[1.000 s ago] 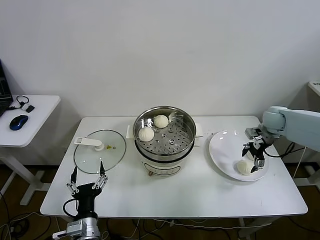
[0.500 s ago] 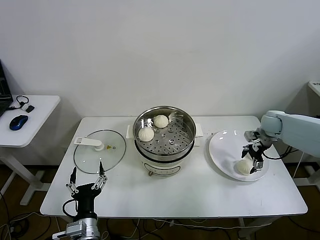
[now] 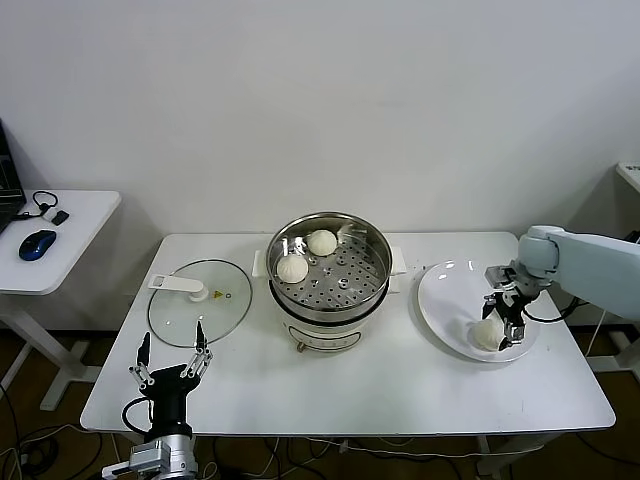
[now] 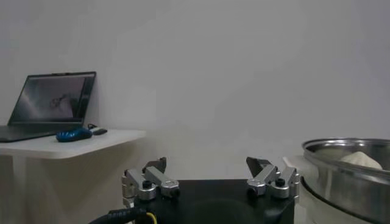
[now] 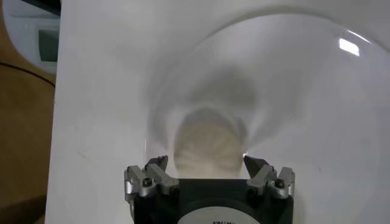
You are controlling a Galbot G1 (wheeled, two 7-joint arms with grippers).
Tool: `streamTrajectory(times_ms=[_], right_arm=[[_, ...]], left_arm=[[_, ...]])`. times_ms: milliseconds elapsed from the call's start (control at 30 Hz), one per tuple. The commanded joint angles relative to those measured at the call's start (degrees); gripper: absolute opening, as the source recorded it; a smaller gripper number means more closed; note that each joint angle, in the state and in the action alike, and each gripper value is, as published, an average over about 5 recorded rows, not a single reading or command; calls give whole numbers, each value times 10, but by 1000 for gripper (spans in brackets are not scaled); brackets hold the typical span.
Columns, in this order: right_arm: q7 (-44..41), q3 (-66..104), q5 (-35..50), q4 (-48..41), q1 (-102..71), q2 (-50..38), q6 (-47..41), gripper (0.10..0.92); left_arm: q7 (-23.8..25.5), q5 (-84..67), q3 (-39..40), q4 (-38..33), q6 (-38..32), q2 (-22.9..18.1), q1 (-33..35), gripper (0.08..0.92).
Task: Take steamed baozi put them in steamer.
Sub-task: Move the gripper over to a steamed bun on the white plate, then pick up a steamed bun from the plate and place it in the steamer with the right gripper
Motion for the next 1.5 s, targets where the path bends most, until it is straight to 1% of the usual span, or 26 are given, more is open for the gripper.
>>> streamTrajectory(times_ms=[33, 267, 333, 433, 567, 733, 933, 1233, 1500], right_arm=[[-1, 4, -5, -3, -3, 2, -2, 757], [-1, 1, -7, 1, 4, 2, -3, 559], [-2, -8, -6, 8, 16, -1, -4, 515], [-6, -39, 5, 31, 56, -6, -5, 485], [-13, -94, 30, 73, 148, -5, -2, 481], [-22, -152, 77, 138, 269, 18, 7, 484], [-26, -162, 99, 186, 343, 54, 30, 490], [-19, -108, 112, 181, 347, 130, 73, 505], [-4, -65, 101, 178, 340, 196, 126, 517]], left_arm=[[0, 0, 0, -1, 1, -28, -1, 823], [0, -1, 0, -2, 1, -28, 0, 823], [0, -1, -1, -2, 0, -28, 0, 823], [1, -2, -1, -4, 1, -28, 0, 823], [1, -2, 2, -6, 2, -28, -2, 823], [2, -2, 6, -9, 4, -28, -3, 823], [1, -2, 8, -11, 3, -28, -2, 823], [-1, -2, 9, -16, 2, -28, 0, 823], [-3, -1, 5, -21, 2, -28, 5, 823]])
